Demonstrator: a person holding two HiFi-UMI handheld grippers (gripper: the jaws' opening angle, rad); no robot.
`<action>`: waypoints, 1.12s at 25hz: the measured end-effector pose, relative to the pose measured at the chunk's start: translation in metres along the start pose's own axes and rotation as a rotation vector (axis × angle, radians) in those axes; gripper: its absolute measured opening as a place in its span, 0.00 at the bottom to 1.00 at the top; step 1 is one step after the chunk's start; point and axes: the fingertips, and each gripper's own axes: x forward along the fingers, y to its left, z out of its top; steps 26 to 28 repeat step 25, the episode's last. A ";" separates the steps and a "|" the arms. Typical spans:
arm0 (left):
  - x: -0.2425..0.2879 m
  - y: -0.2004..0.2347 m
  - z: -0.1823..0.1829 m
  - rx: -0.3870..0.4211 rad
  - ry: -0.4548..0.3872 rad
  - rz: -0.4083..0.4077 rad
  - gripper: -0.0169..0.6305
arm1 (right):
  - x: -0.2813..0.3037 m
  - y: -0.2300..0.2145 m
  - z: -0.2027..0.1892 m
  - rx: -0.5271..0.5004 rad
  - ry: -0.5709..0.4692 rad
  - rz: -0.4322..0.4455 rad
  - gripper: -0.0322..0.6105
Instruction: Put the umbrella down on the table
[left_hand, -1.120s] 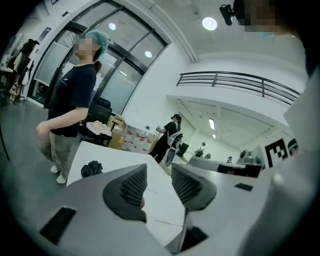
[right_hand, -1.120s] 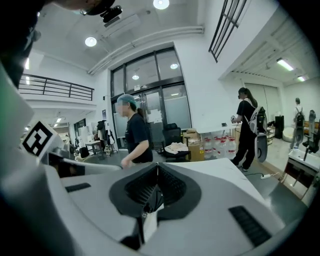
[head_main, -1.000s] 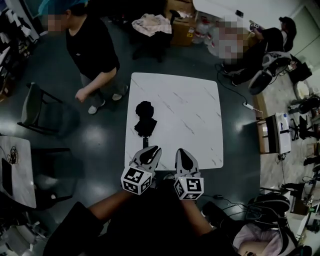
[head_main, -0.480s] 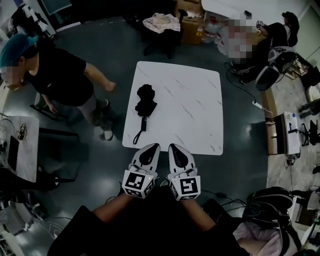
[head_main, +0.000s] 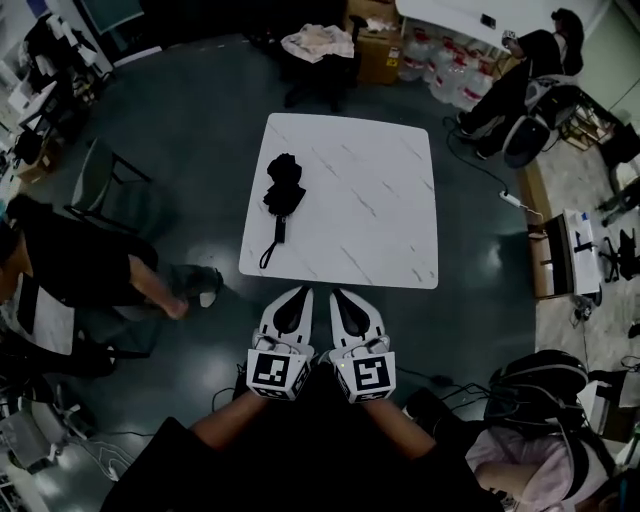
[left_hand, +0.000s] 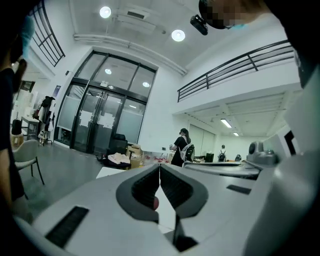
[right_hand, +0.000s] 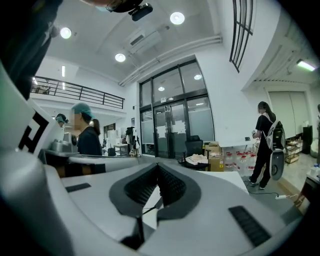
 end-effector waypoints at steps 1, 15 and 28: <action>-0.002 0.000 0.000 0.004 -0.005 -0.008 0.05 | -0.001 0.000 0.002 -0.002 -0.005 -0.012 0.07; -0.024 0.049 0.015 -0.031 -0.014 -0.060 0.05 | 0.035 0.060 0.018 -0.040 -0.021 -0.038 0.07; -0.032 0.082 0.015 -0.006 -0.012 -0.068 0.05 | 0.063 0.091 0.014 -0.080 0.004 -0.024 0.07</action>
